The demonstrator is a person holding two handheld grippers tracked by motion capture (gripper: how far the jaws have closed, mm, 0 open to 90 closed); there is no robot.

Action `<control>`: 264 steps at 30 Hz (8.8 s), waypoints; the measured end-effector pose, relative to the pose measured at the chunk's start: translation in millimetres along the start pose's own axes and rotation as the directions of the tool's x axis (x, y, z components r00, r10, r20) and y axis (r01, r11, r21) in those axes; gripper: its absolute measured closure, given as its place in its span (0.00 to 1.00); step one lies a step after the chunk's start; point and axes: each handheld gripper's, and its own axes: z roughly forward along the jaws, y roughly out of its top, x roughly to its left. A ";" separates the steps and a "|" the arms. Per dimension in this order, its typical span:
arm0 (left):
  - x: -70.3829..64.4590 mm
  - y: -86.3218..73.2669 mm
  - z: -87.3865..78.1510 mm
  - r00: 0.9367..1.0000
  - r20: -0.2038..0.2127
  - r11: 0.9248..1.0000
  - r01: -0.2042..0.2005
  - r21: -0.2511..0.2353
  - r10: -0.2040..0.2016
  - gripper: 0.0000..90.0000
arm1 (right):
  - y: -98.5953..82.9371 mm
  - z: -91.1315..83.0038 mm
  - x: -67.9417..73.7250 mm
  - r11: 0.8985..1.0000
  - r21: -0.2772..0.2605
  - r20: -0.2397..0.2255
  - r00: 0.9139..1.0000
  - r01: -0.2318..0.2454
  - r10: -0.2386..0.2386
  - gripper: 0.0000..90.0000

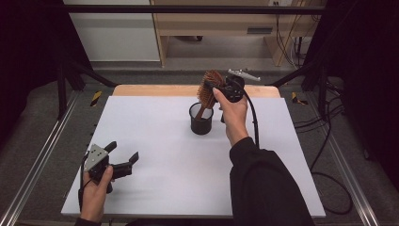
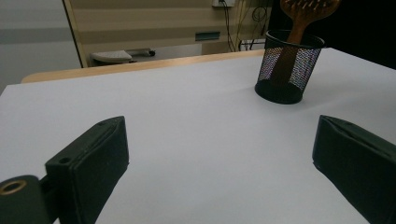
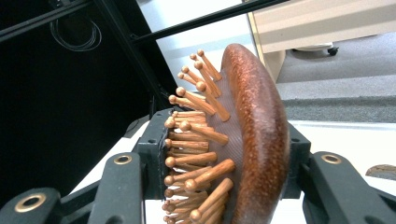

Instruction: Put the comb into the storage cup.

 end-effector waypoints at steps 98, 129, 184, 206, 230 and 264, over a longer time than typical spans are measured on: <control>3.6 0.0 -2.1 1.000 -0.013 1.000 0.016 -0.014 -0.016 0.05 | -6.5 9.5 -34.5 0.996 0.091 0.026 1.000 -0.014 0.012 0.47; 0.6 -0.4 -0.4 1.000 -0.007 1.000 0.010 -0.007 -0.010 0.05 | -4.7 6.9 -35.9 0.995 0.101 0.036 0.999 0.012 -0.015 0.39; 3.1 0.1 -2.3 1.000 -0.015 1.000 0.013 -0.014 -0.014 0.05 | 10.8 -28.1 -27.7 0.994 0.015 0.124 0.986 0.111 -0.112 0.07; 3.0 1.8 -2.2 0.999 -0.040 0.999 -0.003 -0.032 0.001 0.04 | 17.9 -69.5 -26.5 0.985 -0.032 0.105 0.981 0.167 -0.163 0.08; 5.4 2.9 -8.9 0.998 -0.054 0.998 -0.026 -0.059 0.023 0.04 | -7.2 -121.9 -27.8 0.939 -0.125 0.105 0.945 0.322 -0.310 0.06; 15.4 3.6 -13.4 0.998 -0.063 0.998 -0.005 -0.069 0.000 0.03 | -25.4 -167.8 -46.5 0.922 -0.135 0.162 0.926 0.362 -0.340 0.05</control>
